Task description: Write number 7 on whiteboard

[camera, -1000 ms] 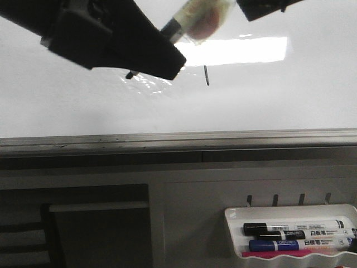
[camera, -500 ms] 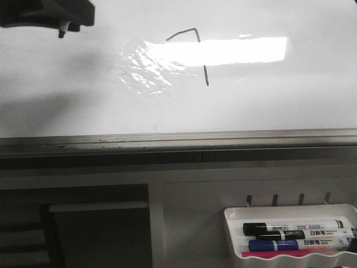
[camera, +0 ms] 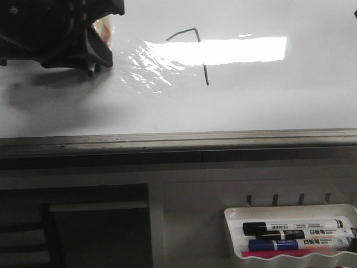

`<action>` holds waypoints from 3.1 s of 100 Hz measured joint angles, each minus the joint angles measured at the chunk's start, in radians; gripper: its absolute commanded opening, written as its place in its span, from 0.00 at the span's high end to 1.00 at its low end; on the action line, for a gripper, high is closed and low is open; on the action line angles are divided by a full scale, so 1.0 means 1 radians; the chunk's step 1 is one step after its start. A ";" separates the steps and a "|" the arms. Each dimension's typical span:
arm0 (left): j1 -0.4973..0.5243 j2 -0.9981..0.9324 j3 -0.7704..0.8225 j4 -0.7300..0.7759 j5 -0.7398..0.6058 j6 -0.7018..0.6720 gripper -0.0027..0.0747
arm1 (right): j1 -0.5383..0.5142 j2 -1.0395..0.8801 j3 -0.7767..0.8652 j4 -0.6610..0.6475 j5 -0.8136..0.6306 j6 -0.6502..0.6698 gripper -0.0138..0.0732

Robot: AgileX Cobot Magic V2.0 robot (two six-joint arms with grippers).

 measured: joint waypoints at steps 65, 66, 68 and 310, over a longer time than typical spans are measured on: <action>-0.002 -0.010 -0.012 0.024 0.063 0.000 0.30 | 0.000 0.000 0.000 0.025 0.000 0.001 0.19; -0.002 -0.013 -0.012 0.032 0.059 0.000 0.31 | 0.000 0.000 0.000 0.029 0.002 0.001 0.19; -0.002 -0.020 -0.010 0.045 0.051 0.000 0.30 | 0.000 0.000 0.000 0.034 0.002 0.001 0.19; 0.002 -1.395 0.618 0.432 0.035 0.005 0.99 | -0.001 -1.010 0.654 0.158 -0.551 -0.166 0.91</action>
